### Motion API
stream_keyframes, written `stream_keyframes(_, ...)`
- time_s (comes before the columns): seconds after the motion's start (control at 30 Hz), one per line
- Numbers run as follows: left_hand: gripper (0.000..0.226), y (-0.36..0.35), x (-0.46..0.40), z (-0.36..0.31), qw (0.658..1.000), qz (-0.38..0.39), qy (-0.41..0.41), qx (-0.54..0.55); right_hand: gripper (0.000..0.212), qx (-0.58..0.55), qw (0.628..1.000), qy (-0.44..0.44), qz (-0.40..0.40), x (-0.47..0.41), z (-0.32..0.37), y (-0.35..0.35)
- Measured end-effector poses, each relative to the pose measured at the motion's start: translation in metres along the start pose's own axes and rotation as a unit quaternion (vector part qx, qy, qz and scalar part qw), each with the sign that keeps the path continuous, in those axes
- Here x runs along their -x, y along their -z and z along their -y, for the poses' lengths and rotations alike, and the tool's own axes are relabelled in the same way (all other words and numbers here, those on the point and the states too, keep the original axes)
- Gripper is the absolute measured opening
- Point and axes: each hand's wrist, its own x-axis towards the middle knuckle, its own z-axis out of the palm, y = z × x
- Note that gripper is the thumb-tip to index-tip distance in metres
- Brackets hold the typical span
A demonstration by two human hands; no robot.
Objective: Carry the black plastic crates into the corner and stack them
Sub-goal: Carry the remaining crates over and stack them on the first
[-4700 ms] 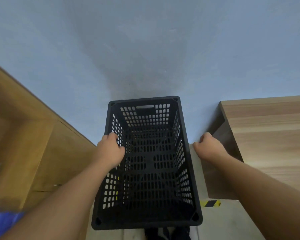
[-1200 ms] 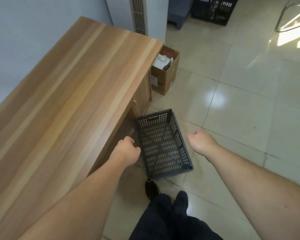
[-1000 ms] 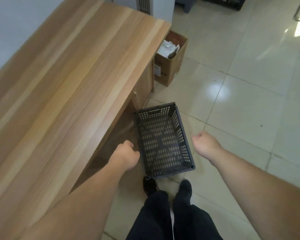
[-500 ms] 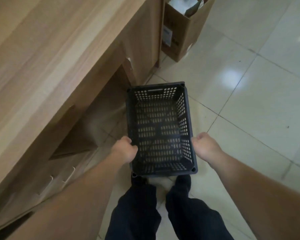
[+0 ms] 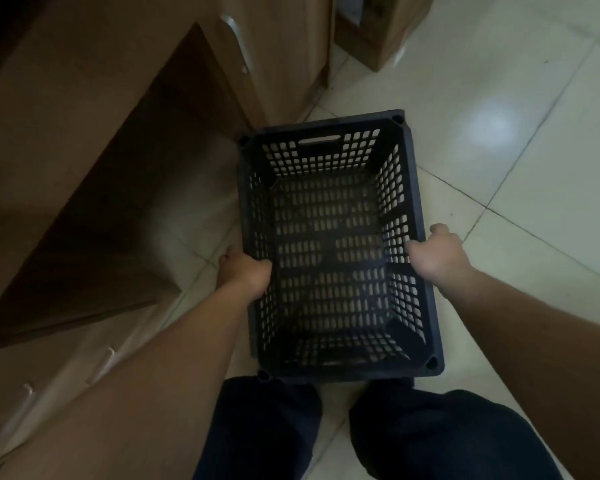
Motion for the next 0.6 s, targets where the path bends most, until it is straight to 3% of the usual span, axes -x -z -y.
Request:
stream_keyframes(0.1, 0.075, -0.008, -0.019, 0.008, 0.997, 0.008, 0.008, 0.076, 0.049, -0.012, 1.000, 0.020, -0.008, -0.012, 0.000, -0.012)
stream_keyframes(0.23, 0.053, -0.004, -0.016, 0.005, 0.989, -0.002, 0.015, 0.144, 0.046, -0.002, 0.999, 0.011, -0.032, -0.014, 0.001, -0.014)
stream_keyframes(0.3, 0.036, 0.001, -0.008, 0.003, 0.988, -0.002, 0.021, 0.156, 0.037, -0.009, 1.000, -0.005, -0.020, -0.012, 0.002, -0.009)
stream_keyframes(0.43, 0.040, 0.014, 0.016, 0.004, 0.988, -0.005, 0.001, 0.156, 0.030, -0.013, 1.000, -0.009, -0.023, 0.013, -0.002, 0.016)
stream_keyframes(0.6, 0.026, 0.049, 0.086, -0.007, 0.984, 0.034, 0.005, 0.176, 0.031, -0.020, 0.999, -0.026, -0.010, 0.078, -0.008, 0.067)
